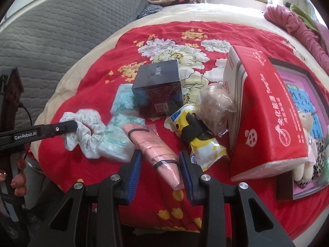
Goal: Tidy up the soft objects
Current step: 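Grasp the white floral scrunchie with the left tool while the right tool grasps the pink bagged item, then carry the scrunchie with the left tool while the right tool carries the pink item toward the tray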
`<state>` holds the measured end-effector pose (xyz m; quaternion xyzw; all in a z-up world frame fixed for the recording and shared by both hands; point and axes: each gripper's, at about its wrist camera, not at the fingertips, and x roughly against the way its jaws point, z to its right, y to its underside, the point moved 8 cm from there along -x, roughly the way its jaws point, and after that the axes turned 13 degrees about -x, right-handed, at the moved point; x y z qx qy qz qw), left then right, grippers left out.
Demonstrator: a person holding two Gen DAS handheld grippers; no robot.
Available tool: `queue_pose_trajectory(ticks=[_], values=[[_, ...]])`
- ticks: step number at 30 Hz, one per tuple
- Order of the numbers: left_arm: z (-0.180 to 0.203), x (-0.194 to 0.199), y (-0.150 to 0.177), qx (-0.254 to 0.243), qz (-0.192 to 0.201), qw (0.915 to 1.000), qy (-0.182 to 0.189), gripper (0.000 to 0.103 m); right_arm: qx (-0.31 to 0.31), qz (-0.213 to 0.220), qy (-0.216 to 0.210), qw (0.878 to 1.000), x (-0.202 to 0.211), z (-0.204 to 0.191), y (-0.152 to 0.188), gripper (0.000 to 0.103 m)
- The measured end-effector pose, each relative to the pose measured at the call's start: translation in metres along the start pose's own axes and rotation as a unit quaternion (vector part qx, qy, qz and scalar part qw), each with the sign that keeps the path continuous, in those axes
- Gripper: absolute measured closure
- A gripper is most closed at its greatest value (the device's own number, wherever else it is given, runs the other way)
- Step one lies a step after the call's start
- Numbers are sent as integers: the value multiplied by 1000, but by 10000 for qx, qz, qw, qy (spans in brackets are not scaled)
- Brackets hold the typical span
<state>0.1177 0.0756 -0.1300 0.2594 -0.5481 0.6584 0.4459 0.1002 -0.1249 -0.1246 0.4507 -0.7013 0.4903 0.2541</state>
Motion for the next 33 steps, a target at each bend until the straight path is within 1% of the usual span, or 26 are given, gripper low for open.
queue_pose_trajectory(ticks=[4,12,18,24,30,33], values=[[8,9,-3,-44,126,9999,47,93,-193,87,-268,9994,9,-2,-3,65],[45,26,-14,-408,355,9983,224,93,-96,412,-293,9987,30,-11,-17,65],[72,46,-26,-679,553,9959,232,93,-140,790,-387,9960,61,-11,-32,65],[103,57,-40,-922,719,9926,316,93,-285,1114,-367,9927,95,1,-42,65],[145,68,-55,-1242,895,9873,428,93,-459,1374,-237,9892,122,20,-48,65],[162,70,-60,-1404,936,9846,451,93,-552,1500,-241,9868,137,30,-49,65]])
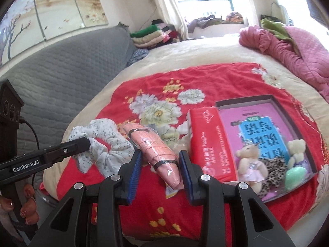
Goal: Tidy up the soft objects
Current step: 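Carry the scrunchie with the left tool while the right tool carries the pink item toward the tray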
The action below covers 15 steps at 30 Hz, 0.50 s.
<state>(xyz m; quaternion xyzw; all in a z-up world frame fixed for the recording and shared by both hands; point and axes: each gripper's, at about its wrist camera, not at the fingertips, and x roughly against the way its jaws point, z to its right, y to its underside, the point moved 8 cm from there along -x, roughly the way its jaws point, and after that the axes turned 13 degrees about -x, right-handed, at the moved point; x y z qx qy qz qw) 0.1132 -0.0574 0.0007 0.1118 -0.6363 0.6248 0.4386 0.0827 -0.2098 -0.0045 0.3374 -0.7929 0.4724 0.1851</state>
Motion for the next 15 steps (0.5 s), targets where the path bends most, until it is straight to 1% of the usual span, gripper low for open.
queue_pose_trajectory(ticks=[2,5,15], values=[[11,-1,-7,-100,23,9999,31,93,-15,106,99,9999,7,6,-4,65],[25,-3,-16,-218,40,9997,79,93,-149,250,137,9995,19,17,-12,65],[66,-13,-37,-581,87,9980,227,93,-352,677,465,9960,52,51,-33,65]])
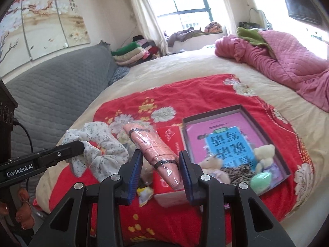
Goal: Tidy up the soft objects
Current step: 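Carry the scrunchie with the left tool while the right tool carries the pink item toward the tray, then lower the scrunchie over the tray with the left tool while the right tool holds the pink item above it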
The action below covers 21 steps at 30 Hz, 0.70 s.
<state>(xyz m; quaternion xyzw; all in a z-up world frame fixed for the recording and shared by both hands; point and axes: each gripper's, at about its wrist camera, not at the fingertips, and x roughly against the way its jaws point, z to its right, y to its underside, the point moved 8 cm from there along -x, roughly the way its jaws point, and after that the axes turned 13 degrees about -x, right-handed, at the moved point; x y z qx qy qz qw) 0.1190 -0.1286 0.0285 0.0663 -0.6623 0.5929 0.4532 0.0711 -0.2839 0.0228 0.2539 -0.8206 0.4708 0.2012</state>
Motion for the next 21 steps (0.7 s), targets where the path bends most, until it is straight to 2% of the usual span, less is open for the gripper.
queue_pose_trajectory(ticks=[4,15,21], values=[[14,-7,-9,-144,0,9999,52,93,-116,105,62,9999,7,12,-8,65],[54,-26,-33,-438,13,9985,335,93,-273,492,674,9961,33,60,-30,65],[78,-42,-39,-650,-48,9967,485,93,-403,619,864,9935,41,83,-35,65]])
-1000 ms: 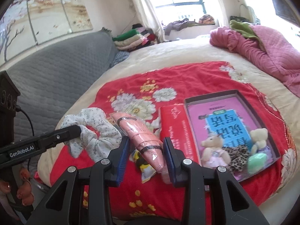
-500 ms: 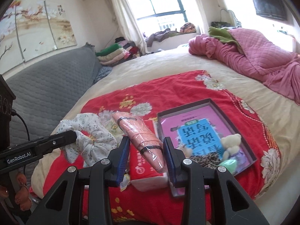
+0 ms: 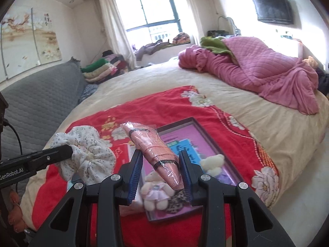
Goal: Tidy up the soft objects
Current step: 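Lower the scrunchie over the tray with the left tool while the right tool holds the pink item above it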
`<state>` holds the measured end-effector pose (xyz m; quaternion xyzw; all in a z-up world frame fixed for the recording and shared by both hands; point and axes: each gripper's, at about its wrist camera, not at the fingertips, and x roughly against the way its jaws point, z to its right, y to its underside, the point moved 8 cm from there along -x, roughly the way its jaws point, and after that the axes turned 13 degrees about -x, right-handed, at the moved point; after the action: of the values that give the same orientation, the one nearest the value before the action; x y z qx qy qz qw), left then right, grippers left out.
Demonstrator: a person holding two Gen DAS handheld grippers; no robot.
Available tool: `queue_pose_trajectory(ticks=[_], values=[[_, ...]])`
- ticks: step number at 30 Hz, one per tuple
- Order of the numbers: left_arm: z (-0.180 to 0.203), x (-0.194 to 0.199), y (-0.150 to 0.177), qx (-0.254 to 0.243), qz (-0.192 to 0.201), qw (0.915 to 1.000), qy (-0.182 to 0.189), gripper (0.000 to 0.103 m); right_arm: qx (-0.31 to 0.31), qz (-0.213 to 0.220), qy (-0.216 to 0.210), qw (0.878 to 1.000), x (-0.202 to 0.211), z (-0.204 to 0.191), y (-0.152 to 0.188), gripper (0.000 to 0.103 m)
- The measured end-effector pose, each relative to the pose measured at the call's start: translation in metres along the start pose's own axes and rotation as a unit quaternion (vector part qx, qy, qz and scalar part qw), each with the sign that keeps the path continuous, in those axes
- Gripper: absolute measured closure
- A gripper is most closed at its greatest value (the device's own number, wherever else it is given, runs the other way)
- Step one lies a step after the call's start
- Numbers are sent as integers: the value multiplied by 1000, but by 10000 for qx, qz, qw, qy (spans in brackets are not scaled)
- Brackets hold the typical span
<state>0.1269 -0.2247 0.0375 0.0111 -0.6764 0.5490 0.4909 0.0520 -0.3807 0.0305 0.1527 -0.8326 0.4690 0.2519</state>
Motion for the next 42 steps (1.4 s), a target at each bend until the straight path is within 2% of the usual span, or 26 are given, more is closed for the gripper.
queue_pose_trajectory(ticks=[22,42], values=[[57,-69,-11,-341,-302,9979,457,93,-229,197,433,9986,7,59,-17,65],[73,-130,13,-341,-844,9938,634,93,-130,9,483,9987,-20,73,-10,65]])
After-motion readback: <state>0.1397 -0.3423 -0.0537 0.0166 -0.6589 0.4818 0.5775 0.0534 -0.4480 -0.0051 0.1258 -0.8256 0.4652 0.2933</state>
